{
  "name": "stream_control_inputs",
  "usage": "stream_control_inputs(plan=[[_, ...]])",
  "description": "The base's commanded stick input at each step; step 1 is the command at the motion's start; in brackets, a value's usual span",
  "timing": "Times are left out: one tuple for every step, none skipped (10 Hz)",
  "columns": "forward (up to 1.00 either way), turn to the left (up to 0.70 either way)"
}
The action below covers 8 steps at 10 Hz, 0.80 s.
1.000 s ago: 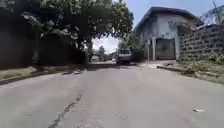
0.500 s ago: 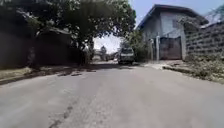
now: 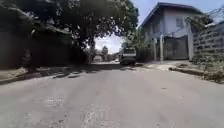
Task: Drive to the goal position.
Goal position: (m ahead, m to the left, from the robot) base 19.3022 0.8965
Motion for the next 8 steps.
stream_control_inputs(plan=[[1.0, -0.02], [1.0, -0.15], [1.0, -0.37], [1.0, -0.38], [1.0, -0.34], [1.0, -0.13], [1.0, -0.13], [1.0, -0.1]])
